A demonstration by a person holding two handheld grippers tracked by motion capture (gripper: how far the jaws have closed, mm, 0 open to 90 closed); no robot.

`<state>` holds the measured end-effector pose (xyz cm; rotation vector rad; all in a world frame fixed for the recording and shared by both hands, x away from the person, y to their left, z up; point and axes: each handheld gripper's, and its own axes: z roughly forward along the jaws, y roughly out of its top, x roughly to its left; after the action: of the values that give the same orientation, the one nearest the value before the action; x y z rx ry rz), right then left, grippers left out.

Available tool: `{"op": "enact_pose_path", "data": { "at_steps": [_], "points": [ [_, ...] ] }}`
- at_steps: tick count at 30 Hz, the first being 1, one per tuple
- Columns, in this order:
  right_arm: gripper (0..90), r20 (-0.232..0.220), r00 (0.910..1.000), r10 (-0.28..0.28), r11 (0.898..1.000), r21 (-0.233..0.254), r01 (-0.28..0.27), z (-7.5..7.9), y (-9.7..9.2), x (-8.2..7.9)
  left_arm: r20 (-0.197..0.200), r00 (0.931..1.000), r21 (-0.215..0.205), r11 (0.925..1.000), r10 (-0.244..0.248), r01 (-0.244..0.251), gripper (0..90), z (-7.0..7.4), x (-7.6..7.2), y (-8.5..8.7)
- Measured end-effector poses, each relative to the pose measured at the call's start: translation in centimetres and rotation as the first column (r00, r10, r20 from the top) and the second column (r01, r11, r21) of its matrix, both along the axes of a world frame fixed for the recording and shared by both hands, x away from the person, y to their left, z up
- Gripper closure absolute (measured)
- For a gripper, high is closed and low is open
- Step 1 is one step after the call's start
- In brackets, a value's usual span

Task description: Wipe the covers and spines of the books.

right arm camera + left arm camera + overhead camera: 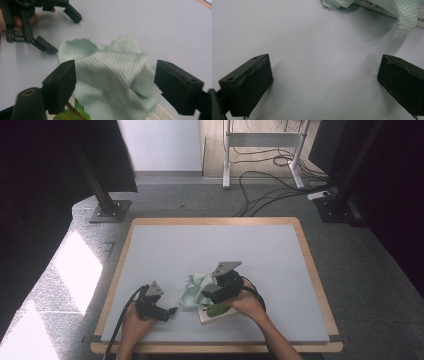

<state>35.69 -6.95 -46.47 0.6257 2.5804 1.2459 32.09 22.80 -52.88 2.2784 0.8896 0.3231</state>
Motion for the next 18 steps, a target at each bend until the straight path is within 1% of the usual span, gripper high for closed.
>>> {"op": "enact_pose_path", "data": {
  "at_steps": [2,3,4,5,6,7,8,9,10,11,12,13,14,16,18],
  "points": [
    [23.2,-0.001,0.9999,0.013,1.000,-0.003,-0.013,0.0,0.6,0.3,0.001,1.0000,0.000,1.0000,0.000,0.000,0.0,0.0,0.0,0.0],
    [27.7,-0.004,0.9998,0.022,1.000,-0.010,-0.022,-0.2,1.1,0.4,0.001,1.0000,0.000,1.0000,0.000,0.000,0.0,0.0,0.0,0.0],
    [27.7,-0.004,0.9998,0.022,1.000,-0.010,-0.022,-0.2,1.1,0.4,0.001,1.0000,0.000,1.0000,0.000,0.000,0.0,0.0,0.0,0.0],
    [39.6,-0.011,0.9994,0.033,0.999,-0.017,-0.033,-0.7,1.7,0.6,0.000,1.0000,0.000,1.0000,0.000,0.000,0.0,0.0,0.0,0.0],
    [45.9,-0.021,0.9991,0.036,0.999,-0.016,-0.037,-0.9,1.9,0.8,0.001,1.0000,0.000,1.0000,0.000,0.000,0.0,0.0,0.0,0.0],
    [45.9,-0.021,0.9991,0.036,0.999,-0.016,-0.037,-0.9,1.9,0.8,0.001,1.0000,0.000,1.0000,0.000,0.000,0.0,0.0,0.0,0.0],
    [51.1,-0.031,0.9987,0.040,0.999,-0.014,-0.040,-1.2,2.0,0.9,0.000,1.0000,0.000,1.0000,0.000,0.000,0.0,0.0,0.0,0.0],
    [56.1,-0.053,0.9974,0.049,0.999,-0.021,-0.050,-1.6,2.3,1.1,0.000,1.0000,0.000,1.0000,0.000,0.000,0.0,0.0,0.0,0.0],
    [60.7,-0.063,0.9965,0.055,0.998,-0.035,-0.057,-2.0,2.6,1.3,0.001,1.0000,0.000,1.0000,0.001,-0.001,0.0,0.0,0.0,0.0],
    [67.4,-0.077,0.9945,0.070,0.996,-0.054,-0.074,-2.5,2.9,1.4,0.000,1.0000,0.000,1.0000,0.001,-0.001,0.0,0.0,0.0,0.0],
    [67.4,-0.077,0.9945,0.070,0.996,-0.054,-0.074,-2.5,2.9,1.4,0.000,1.0000,0.000,1.0000,0.001,-0.001,0.0,0.0,0.0,0.0],
    [73.6,-0.083,0.9938,0.073,0.993,-0.083,-0.080,-3.1,3.4,1.5,0.000,1.0000,0.000,1.0000,0.001,-0.001,0.0,0.0,0.0,0.0],
    [75.1,-0.091,0.9933,0.071,0.992,-0.100,-0.080,-3.4,3.7,1.5,0.001,1.0000,0.000,1.0000,0.001,-0.001,0.0,0.0,0.0,0.0],
    [76.2,-0.094,0.9931,0.070,0.992,-0.097,-0.079,-3.6,3.8,1.6,0.000,1.0000,0.000,1.0000,0.001,-0.001,0.0,0.0,0.0,0.0],
    [77.1,-0.102,0.9927,0.064,0.994,-0.081,-0.073,-3.7,4.0,1.7,0.000,1.0000,0.000,1.0000,0.001,-0.001,0.0,0.0,0.0,0.0]
  ]
}}
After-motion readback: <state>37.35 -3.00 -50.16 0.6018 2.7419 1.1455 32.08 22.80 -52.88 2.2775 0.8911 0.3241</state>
